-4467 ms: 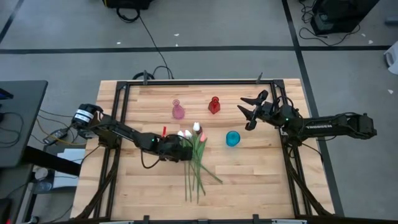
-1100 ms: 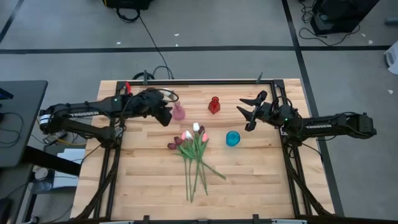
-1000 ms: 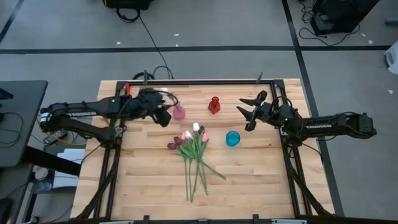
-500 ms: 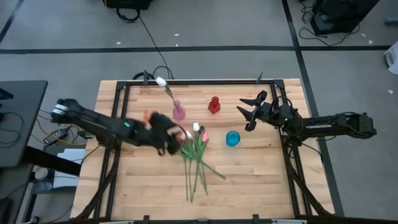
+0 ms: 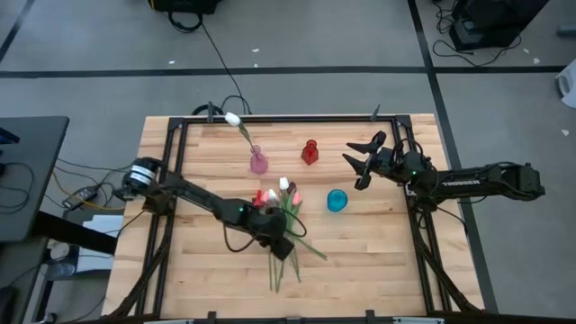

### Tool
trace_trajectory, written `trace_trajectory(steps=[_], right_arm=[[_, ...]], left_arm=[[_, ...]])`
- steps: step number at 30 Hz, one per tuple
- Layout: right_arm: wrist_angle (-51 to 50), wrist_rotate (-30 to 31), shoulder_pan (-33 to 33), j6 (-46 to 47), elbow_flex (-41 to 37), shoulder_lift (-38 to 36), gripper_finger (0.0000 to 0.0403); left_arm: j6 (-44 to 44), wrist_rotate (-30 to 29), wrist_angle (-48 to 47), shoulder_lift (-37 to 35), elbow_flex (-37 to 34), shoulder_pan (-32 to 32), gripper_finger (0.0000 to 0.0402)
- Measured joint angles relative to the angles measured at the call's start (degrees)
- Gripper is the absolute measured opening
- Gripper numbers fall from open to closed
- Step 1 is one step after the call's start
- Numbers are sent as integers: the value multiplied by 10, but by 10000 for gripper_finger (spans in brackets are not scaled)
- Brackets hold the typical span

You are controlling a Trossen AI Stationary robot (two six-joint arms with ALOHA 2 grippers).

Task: Sort flowers into vase by color
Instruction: Put the white tulip into the pink vase

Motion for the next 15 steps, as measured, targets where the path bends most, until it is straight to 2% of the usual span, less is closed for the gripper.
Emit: trace_trajectory(steps=[6, 15], right_arm=[[-3, -4, 0, 0, 0, 0, 187], [-3, -4, 0, 0, 0, 0, 187]], left_arm=[[-89, -58, 2, 5, 0, 21, 161], [-135, -40, -4, 4, 0, 43, 161]])
